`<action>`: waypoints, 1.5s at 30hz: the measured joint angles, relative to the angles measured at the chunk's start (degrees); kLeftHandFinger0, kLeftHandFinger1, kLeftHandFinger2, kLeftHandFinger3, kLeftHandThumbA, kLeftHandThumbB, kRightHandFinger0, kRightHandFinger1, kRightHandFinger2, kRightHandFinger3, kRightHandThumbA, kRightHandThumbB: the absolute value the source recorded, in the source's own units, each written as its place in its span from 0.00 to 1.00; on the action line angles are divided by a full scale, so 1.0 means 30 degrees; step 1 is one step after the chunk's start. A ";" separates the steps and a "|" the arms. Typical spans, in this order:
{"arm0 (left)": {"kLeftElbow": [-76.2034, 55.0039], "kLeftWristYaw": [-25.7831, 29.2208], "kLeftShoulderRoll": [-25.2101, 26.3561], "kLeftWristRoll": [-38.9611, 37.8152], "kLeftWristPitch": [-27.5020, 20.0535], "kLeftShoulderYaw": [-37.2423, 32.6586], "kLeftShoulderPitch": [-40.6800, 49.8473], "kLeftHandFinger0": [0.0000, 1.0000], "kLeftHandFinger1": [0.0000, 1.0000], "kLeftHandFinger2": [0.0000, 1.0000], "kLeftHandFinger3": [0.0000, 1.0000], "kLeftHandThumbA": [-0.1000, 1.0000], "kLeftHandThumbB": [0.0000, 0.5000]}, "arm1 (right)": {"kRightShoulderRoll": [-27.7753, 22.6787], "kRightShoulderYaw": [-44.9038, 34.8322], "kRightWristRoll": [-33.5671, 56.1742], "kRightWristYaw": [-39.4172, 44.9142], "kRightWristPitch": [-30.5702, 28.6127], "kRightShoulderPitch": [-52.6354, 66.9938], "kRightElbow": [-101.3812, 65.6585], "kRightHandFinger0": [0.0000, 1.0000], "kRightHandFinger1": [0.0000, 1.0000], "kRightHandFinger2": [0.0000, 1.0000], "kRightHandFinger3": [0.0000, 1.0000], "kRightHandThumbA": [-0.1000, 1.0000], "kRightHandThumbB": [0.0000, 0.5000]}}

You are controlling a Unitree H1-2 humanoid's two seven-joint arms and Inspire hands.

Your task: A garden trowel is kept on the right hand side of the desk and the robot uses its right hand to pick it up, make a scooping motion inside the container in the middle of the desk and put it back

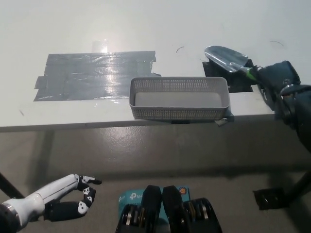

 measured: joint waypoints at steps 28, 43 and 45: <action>-0.0229 -0.0330 0.0067 0.0131 0.0001 0.0085 0.0340 0.95 0.86 0.93 1.00 1.00 0.66 | 0.0785 -0.4642 0.1446 -0.6767 -0.2958 0.2841 0.0153 0.00 0.09 0.42 0.29 0.00 0.00; -0.0219 -0.0684 0.0065 0.0327 0.0000 0.0316 0.0438 0.97 0.85 0.91 1.00 1.00 0.66 | -0.2773 -0.5219 0.1547 -0.5588 -0.5276 0.2433 -0.2351 0.00 0.08 0.40 0.20 0.00 0.00; -0.0215 -0.0686 0.0062 0.0326 0.0000 0.0349 0.0427 0.98 0.85 0.91 1.00 1.00 0.67 | -0.3445 -0.5482 0.1560 -0.5487 -0.5675 0.2285 -0.2881 0.00 0.05 0.41 0.05 0.00 0.00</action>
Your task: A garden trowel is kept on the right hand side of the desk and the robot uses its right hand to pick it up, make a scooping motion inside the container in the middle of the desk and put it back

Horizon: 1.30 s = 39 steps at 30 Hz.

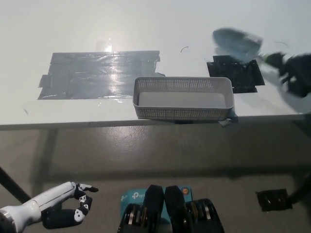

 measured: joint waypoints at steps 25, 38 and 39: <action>0.0067 -0.0495 0.0042 0.0475 0.0001 0.0092 -0.0372 1.00 0.88 0.93 1.00 1.00 0.69 | -0.2515 -0.1522 0.1045 0.4894 -0.4032 0.1125 -0.7601 0.00 0.34 0.67 0.55 0.00 0.08; 0.0054 -0.1039 0.0032 0.0752 0.0001 0.0461 -0.1013 1.00 0.91 0.97 1.00 1.00 0.54 | -0.5048 0.1297 0.1359 0.6949 -0.5123 0.1080 -0.8557 0.00 0.06 0.31 0.29 0.00 0.05; 0.0049 -0.1112 0.0023 0.0791 0.0001 0.0494 -0.1032 1.00 0.91 0.97 1.00 1.00 0.53 | -0.5339 0.1911 0.1334 0.6902 -0.5150 0.0966 -0.8561 0.00 0.01 0.24 0.23 0.00 0.03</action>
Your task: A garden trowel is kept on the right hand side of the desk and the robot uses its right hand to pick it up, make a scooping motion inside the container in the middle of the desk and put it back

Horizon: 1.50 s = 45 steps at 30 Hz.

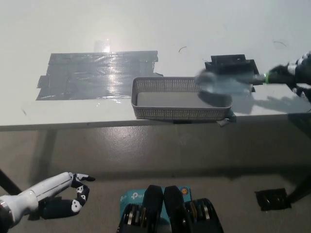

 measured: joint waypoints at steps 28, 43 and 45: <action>-0.0038 -0.0752 -0.0048 0.0633 0.0000 -0.0296 -0.0660 0.99 0.88 0.93 1.00 1.00 0.63 | 0.1752 0.1648 -0.0570 0.4953 0.0070 -0.3742 -0.0549 0.00 0.00 0.12 0.32 0.00 0.00; -0.0039 -0.1121 -0.0126 0.0812 0.0000 -0.0591 -0.1420 0.98 0.89 0.93 1.00 1.00 0.58 | 0.3051 0.1133 -0.2103 0.9336 0.1170 -0.4434 -0.0785 0.00 0.00 0.27 0.43 0.00 0.00; -0.0038 -0.1212 -0.0126 0.0848 0.0000 -0.0593 -0.1526 1.00 0.88 0.91 1.00 1.00 0.61 | 0.3103 0.1048 -0.2210 0.9760 0.1422 -0.4431 -0.0910 0.01 0.07 0.32 0.60 0.00 0.00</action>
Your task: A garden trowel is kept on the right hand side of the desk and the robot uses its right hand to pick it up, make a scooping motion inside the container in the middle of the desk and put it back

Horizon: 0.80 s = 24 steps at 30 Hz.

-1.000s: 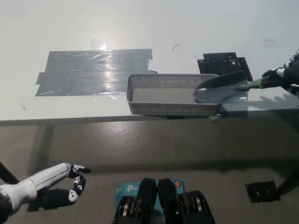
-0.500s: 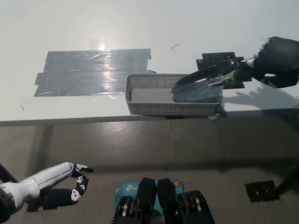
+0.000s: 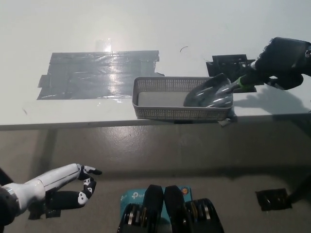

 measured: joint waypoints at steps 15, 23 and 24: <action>0.0213 -0.0565 -0.0076 0.0394 0.0000 -0.0216 -0.0480 0.94 0.86 0.91 1.00 1.00 0.72 | 0.2244 -0.0545 -0.0812 0.1725 0.2129 0.1184 -0.0817 0.08 0.39 0.67 0.42 0.01 0.00; 0.0553 -0.0614 -0.0153 0.0474 0.0000 -0.0419 -0.0511 0.92 0.86 0.92 1.00 1.00 0.74 | 0.4548 -0.0580 -0.1479 0.1666 0.3390 0.1285 -0.0291 0.00 0.14 0.43 0.19 0.00 0.00; 0.0671 -0.0615 -0.0155 0.0487 0.0000 -0.0454 -0.0529 0.91 0.85 0.92 1.00 1.00 0.73 | 0.4901 -0.0576 -0.1582 0.1548 0.3525 0.1281 -0.0009 0.00 0.15 0.48 0.15 0.00 0.00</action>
